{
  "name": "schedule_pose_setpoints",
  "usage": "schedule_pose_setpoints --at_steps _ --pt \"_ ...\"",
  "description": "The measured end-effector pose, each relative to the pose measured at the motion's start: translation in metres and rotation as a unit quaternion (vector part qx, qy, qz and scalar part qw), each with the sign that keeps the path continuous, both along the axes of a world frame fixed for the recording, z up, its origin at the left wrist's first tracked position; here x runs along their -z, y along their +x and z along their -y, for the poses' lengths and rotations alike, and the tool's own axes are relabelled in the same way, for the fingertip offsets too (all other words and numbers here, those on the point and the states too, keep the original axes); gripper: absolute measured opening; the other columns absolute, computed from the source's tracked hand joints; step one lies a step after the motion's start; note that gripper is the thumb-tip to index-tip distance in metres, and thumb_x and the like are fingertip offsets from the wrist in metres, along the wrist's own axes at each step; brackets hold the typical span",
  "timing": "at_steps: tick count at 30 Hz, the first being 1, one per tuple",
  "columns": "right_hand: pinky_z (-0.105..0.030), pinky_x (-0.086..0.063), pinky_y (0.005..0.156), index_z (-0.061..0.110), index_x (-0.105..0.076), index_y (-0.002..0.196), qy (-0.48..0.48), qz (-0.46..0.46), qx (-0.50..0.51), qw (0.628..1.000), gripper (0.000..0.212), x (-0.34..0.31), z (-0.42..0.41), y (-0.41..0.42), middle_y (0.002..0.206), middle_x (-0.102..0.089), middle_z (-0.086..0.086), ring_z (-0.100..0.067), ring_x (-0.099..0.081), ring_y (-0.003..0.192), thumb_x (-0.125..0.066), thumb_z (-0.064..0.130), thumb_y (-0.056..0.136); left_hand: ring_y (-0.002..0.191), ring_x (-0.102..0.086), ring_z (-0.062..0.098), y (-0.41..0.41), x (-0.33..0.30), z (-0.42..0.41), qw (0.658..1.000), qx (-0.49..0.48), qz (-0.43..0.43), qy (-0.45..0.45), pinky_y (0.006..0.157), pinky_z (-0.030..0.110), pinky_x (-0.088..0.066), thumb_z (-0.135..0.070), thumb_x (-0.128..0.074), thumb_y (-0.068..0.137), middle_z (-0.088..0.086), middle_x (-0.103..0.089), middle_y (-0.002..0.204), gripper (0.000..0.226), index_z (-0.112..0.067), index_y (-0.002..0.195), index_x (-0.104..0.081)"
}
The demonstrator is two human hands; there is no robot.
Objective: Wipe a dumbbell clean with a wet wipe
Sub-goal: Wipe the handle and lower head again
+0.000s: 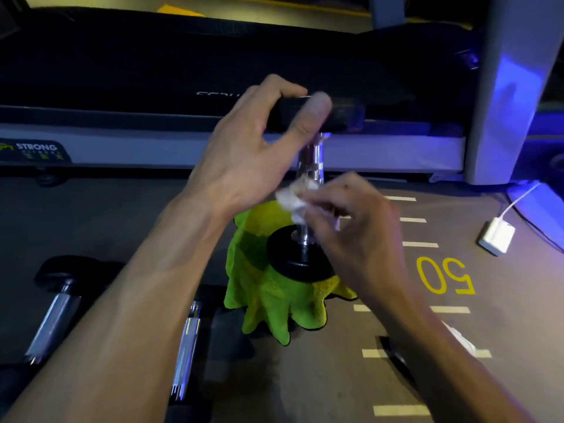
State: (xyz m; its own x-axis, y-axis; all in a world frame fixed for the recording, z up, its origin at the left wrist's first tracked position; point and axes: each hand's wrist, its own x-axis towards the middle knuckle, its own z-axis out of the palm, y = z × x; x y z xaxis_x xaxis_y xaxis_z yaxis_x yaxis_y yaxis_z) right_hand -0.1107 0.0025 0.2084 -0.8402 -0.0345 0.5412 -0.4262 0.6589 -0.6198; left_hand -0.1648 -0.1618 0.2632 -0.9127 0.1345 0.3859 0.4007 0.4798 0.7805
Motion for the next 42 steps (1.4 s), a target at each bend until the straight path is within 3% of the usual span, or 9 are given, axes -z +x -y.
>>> schedule_pose_setpoints --at_steps 4,8,15,19,28,32,36,39,42 --pt "-0.011 -0.043 0.071 0.022 -0.071 0.097 -0.058 -0.072 0.047 0.995 0.019 -0.007 0.013 -0.011 0.088 -0.061 0.006 -0.003 -0.058 0.077 -0.076 0.006 0.087 0.098 -0.056 -0.005 -0.004 -0.002 0.002 1.0 0.012 0.004 0.01 0.083 0.017 -0.042 -0.056 -0.04 0.109 -0.011 -0.063 0.115 0.032 -0.037 0.118 -0.064" --pt "-0.016 -0.047 0.071 0.026 -0.07 0.095 -0.044 0.002 0.001 0.999 0.027 0.019 0.004 0.019 0.088 -0.064 0.008 -0.005 -0.061 0.079 -0.075 0.002 0.085 0.103 -0.058 -0.003 -0.003 0.002 0.003 0.999 0.025 0.004 0.041 0.09 0.016 -0.043 -0.055 -0.044 0.108 -0.014 -0.064 0.112 0.031 -0.036 0.119 -0.066" --pt "-0.036 -0.059 0.068 0.014 -0.069 0.092 -0.231 -0.017 0.029 0.972 0.008 -0.009 0.01 -0.023 0.083 -0.072 -0.002 -0.019 -0.07 0.073 -0.076 0.011 0.089 0.114 -0.063 0.015 -0.006 0.003 0.002 0.997 0.041 0.007 0.058 0.104 0.048 -0.05 -0.066 -0.04 0.098 -0.001 -0.068 0.118 0.044 -0.037 0.118 -0.065" --pt "-0.033 -0.056 0.067 0.019 -0.071 0.085 -0.275 0.065 0.034 0.959 0.015 0.009 0.018 0.0 0.077 -0.071 0.001 -0.018 -0.066 0.069 -0.081 0.007 0.085 0.112 -0.062 0.013 -0.007 0.005 0.002 0.997 0.031 -0.006 0.075 0.104 0.043 -0.048 -0.066 -0.04 0.098 -0.003 -0.068 0.117 0.044 -0.036 0.117 -0.066" --pt "-0.026 -0.046 0.057 0.007 -0.069 0.078 -0.355 0.02 0.041 0.934 0.011 -0.021 0.037 -0.032 0.068 -0.067 -0.008 -0.01 -0.053 0.06 -0.079 0.004 0.081 0.11 -0.064 0.012 -0.01 0.005 0.0 0.997 0.024 -0.008 0.071 0.101 0.045 -0.051 -0.065 -0.041 0.1 -0.002 -0.068 0.116 0.04 -0.038 0.114 -0.066" --pt "-0.036 -0.053 0.068 0.013 -0.072 0.082 -0.471 0.093 -0.028 0.877 0.012 -0.018 0.025 -0.041 0.076 -0.069 -0.012 -0.021 -0.062 0.071 -0.077 0.002 0.084 0.111 -0.064 0.014 -0.012 0.004 0.001 0.997 0.015 0.001 0.07 0.103 0.048 -0.05 -0.059 -0.042 0.104 -0.002 -0.069 0.115 0.039 -0.033 0.118 -0.067" --pt "-0.023 -0.045 0.054 0.011 -0.069 0.084 -0.579 0.135 -0.015 0.804 0.016 -0.017 0.023 -0.055 0.072 -0.066 -0.005 -0.013 -0.054 0.061 -0.069 -0.003 0.091 0.109 -0.063 0.014 -0.008 0.006 0.0 0.996 0.026 -0.003 0.087 0.102 0.043 -0.049 -0.061 -0.043 0.101 0.0 -0.069 0.113 0.039 -0.034 0.115 -0.067" --pt "-0.029 -0.047 0.063 0.013 -0.07 0.083 -0.565 0.092 0.036 0.819 0.019 -0.012 0.028 -0.058 0.078 -0.066 -0.007 -0.018 -0.056 0.072 -0.066 -0.002 0.093 0.11 -0.063 0.009 -0.002 0.004 -0.006 0.994 0.057 -0.015 0.088 0.1 0.032 -0.05 -0.059 -0.044 0.101 -0.001 -0.067 0.115 0.034 -0.037 0.116 -0.066" --pt "-0.027 -0.047 0.063 0.016 -0.071 0.088 -0.51 0.062 0.083 0.854 0.016 -0.008 0.03 -0.048 0.077 -0.067 0.002 -0.009 -0.056 0.07 -0.063 0.005 0.097 0.111 -0.064 0.011 0.0 0.004 -0.011 0.993 0.069 -0.035 0.094 0.102 0.037 -0.051 -0.055 -0.047 0.102 0.0 -0.067 0.115 0.03 -0.036 0.116 -0.066"
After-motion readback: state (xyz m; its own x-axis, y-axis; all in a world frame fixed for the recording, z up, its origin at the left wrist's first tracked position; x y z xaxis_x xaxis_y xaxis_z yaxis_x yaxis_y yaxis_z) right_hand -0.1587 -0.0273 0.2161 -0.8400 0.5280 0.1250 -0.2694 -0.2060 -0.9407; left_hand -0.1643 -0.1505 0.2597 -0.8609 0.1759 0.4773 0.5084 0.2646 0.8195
